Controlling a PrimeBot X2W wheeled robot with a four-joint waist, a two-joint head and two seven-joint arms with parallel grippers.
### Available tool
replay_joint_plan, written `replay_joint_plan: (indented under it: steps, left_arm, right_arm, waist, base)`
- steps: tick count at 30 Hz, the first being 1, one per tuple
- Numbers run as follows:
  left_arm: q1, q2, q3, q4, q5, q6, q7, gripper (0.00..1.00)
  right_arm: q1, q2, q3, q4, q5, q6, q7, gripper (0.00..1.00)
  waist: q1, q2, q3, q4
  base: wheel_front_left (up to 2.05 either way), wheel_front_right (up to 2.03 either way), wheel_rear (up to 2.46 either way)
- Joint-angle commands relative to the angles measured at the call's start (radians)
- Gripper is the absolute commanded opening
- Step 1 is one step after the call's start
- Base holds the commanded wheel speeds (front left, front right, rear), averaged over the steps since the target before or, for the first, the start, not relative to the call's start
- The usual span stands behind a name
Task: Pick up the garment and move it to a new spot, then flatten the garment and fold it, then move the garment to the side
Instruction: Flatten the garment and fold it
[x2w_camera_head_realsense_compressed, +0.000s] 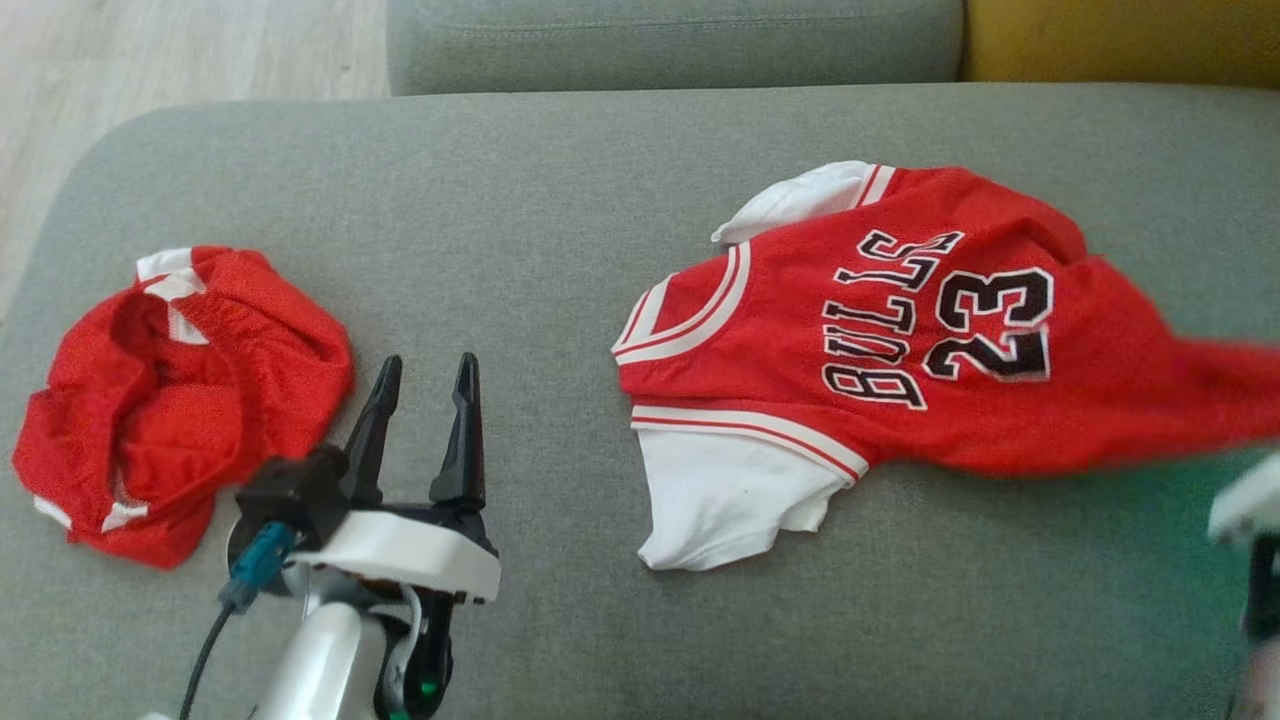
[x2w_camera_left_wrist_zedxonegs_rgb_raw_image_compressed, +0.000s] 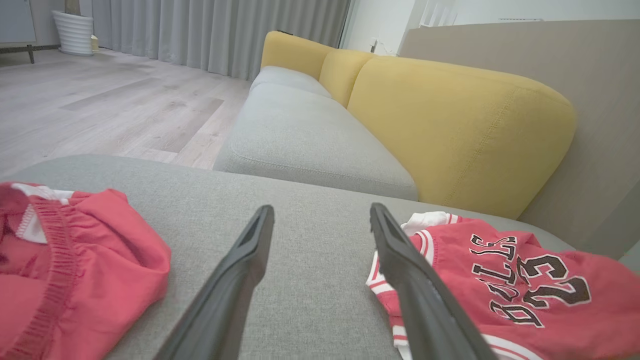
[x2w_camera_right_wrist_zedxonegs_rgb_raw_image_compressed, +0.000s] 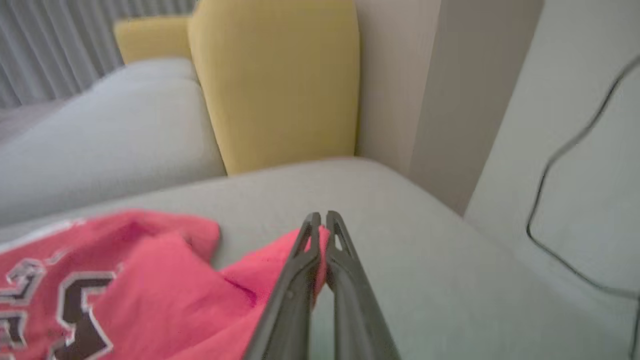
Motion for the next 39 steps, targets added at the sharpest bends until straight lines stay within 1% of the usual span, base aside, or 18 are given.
replay_joint_plan:
  steps: [1, 2, 4, 6, 9, 13, 17, 24, 26, 29, 31, 34, 35, 38, 39]
  left_arm:
    - [-0.019, 0.002, 0.027, -0.031, -0.007, 0.006, -0.012, 1.0]
    - [-0.02, 0.002, 0.025, -0.029, -0.007, 0.005, -0.012, 1.0]
    - [-0.024, 0.002, 0.022, -0.026, -0.005, 0.004, -0.012, 1.0]
    - [-0.029, 0.002, 0.02, -0.023, -0.002, 0.003, -0.012, 1.0]
    - [-0.033, 0.002, 0.02, -0.019, 0.001, 0.001, -0.012, 1.0]
    - [-0.036, 0.002, 0.016, -0.015, 0.001, 0.0, -0.012, 1.0]
    - [-0.032, 0.002, 0.006, -0.013, -0.003, 0.001, -0.012, 1.0]
    - [-0.018, 0.002, -0.029, 0.003, -0.027, -0.005, -0.012, 1.0]
    - [-0.025, 0.002, -0.061, 0.033, -0.032, -0.026, -0.012, 1.0]
    - [-0.051, 0.002, -0.134, 0.114, -0.058, -0.08, -0.012, 1.0]
    - [-0.087, 0.002, -0.164, 0.177, -0.095, -0.095, 0.001, 1.0]
    - [-0.157, 0.002, -0.198, 0.277, -0.122, -0.096, 0.033, 1.0]
    - [-0.157, 0.002, -0.198, 0.277, -0.122, -0.096, 0.033, 1.0]
    - [-0.232, 0.002, -0.221, 0.367, -0.136, -0.077, 0.058, 1.0]
    - [-0.278, 0.002, -0.229, 0.425, -0.143, -0.059, 0.07, 1.0]
  right_arm:
    - [0.022, -0.007, 0.015, 0.004, 0.015, 0.008, 0.018, 0.0]
    - [0.036, -0.007, 0.011, 0.025, 0.019, 0.008, 0.022, 0.0]
    - [0.047, -0.007, 0.013, 0.052, 0.022, 0.008, 0.001, 1.0]
    - [0.042, -0.007, 0.044, 0.068, 0.041, 0.008, -0.043, 1.0]
    - [0.032, -0.007, 0.164, 0.059, 0.112, 0.008, -0.127, 1.0]
    - [0.063, -0.007, 0.344, -0.016, 0.193, 0.008, -0.19, 1.0]
    - [0.13, -0.007, 0.456, -0.088, 0.246, 0.008, -0.209, 1.0]
    - [0.182, -0.007, 0.507, -0.126, 0.26, 0.008, -0.213, 1.0]
    - [0.181, -0.007, 0.515, -0.134, 0.259, 0.008, -0.21, 1.0]
    - [0.176, -0.007, 0.527, -0.147, 0.257, 0.008, -0.206, 1.0]
    - [0.175, -0.007, 0.537, -0.156, 0.257, 0.008, -0.205, 1.0]
    - [0.172, -0.007, 0.56, -0.167, 0.259, 0.008, -0.206, 1.0]
    - [0.172, -0.007, 0.56, -0.167, 0.259, 0.008, -0.206, 1.0]
    - [0.164, -0.007, 0.58, -0.177, 0.25, 0.008, -0.207, 1.0]
    - [0.159, -0.007, 0.587, -0.183, 0.249, 0.008, -0.208, 1.0]
  waist:
    - [0.0, 0.0, 0.005, -0.006]
    - [0.0, 0.0, 0.008, -0.009]
    - [0.0, 0.0, 0.013, -0.016]
    - [0.0, 0.0, 0.016, -0.023]
    - [0.0, 0.0, 0.015, -0.033]
    - [0.0, 0.0, 0.011, -0.042]
    - [0.0, 0.0, 0.002, -0.044]
    - [0.0, 0.0, 0.0, -0.045]
    - [0.0, 0.0, 0.004, -0.048]
    - [0.0, 0.0, 0.016, -0.059]
    - [0.0, 0.0, 0.025, -0.07]
    - [0.0, 0.0, 0.047, -0.094]
    - [0.0, 0.0, 0.047, -0.094]
    - [0.0, 0.0, 0.074, -0.12]
    - [0.0, 0.0, 0.093, -0.136]
  base:
    - [0.0, 0.0, 0.0]
    - [0.0, 0.0, 0.0]
    - [0.0, 0.0, 0.0]
    - [0.0, 0.0, 0.0]
    - [0.0, 0.0, 0.0]
    - [0.0, 0.0, 0.0]
    - [0.0, 0.0, 0.0]
    - [0.0, 0.0, 0.0]
    - [0.0, 0.0, 0.0]
    - [0.0, 0.0, 0.0]
    - [0.0, 0.0, 0.0]
    - [0.0, 0.0, 0.0]
    - [0.0, 0.0, 0.0]
    - [0.0, 0.0, 0.0]
    - [0.0, 0.0, 0.0]
